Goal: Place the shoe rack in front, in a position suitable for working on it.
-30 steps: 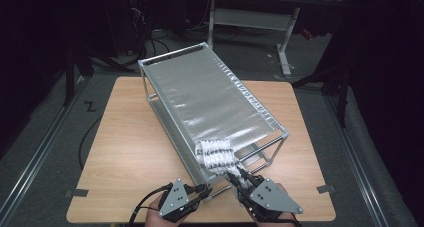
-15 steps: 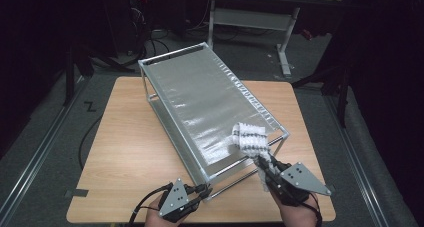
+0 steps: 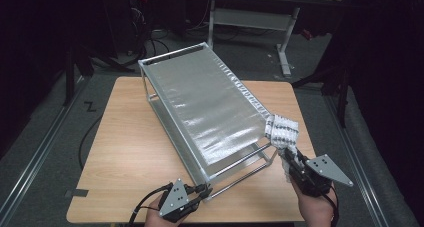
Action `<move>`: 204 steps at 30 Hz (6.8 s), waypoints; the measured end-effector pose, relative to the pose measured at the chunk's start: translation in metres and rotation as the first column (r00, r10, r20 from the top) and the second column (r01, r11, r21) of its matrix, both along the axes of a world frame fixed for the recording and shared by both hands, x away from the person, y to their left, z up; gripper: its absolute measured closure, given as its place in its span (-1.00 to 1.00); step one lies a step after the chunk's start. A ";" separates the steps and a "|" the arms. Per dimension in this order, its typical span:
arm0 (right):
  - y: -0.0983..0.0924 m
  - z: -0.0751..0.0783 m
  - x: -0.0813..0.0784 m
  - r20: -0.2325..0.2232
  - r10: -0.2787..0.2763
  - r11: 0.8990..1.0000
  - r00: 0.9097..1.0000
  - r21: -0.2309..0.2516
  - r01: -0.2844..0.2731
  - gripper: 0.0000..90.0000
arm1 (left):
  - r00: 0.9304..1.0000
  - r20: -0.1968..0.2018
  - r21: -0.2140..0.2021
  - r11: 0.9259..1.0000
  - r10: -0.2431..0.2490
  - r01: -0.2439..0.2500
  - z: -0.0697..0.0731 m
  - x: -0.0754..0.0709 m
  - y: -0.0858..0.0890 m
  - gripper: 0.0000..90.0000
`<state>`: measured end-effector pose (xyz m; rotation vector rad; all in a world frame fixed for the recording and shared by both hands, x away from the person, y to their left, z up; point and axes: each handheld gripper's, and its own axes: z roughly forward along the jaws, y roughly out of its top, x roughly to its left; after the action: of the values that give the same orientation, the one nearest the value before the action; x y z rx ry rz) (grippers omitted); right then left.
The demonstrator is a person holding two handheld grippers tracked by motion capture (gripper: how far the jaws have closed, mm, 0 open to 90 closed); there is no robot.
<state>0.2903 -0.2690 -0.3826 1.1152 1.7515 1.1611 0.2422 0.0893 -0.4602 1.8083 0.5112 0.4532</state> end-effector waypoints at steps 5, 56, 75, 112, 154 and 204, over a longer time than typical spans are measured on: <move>0.000 0.001 -0.001 0.000 0.004 1.000 1.000 -0.005 -0.004 0.68 | 1.000 0.000 0.000 1.000 0.000 0.000 0.000 0.000 0.000 0.79; 0.088 0.006 -0.045 0.015 0.367 0.928 0.930 -0.081 -0.365 0.68 | 1.000 0.001 0.002 1.000 -0.002 0.002 0.000 0.000 0.000 0.79; -0.004 -0.002 0.000 -0.018 0.059 0.997 0.998 0.044 -0.058 0.68 | 1.000 0.000 0.002 1.000 -0.005 0.005 0.000 0.000 0.000 0.79; 0.023 -0.049 0.022 -0.224 0.143 0.987 0.964 -0.038 -0.155 0.68 | 1.000 0.001 0.003 1.000 -0.008 0.008 0.000 0.000 0.001 0.79; 0.090 -0.006 -0.037 -0.060 0.391 0.918 0.918 -0.043 -0.394 0.67 | 1.000 0.002 0.004 1.000 -0.017 0.017 0.000 0.000 0.000 0.79; 0.115 -0.005 -0.053 -0.056 0.480 0.874 0.875 -0.059 -0.483 0.68 | 1.000 0.000 0.006 1.000 -0.015 0.015 0.000 0.000 0.000 0.79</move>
<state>0.2371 -0.1542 -0.3874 0.6719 2.1605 1.3562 0.2418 0.0897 -0.4597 1.8171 0.4969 0.4451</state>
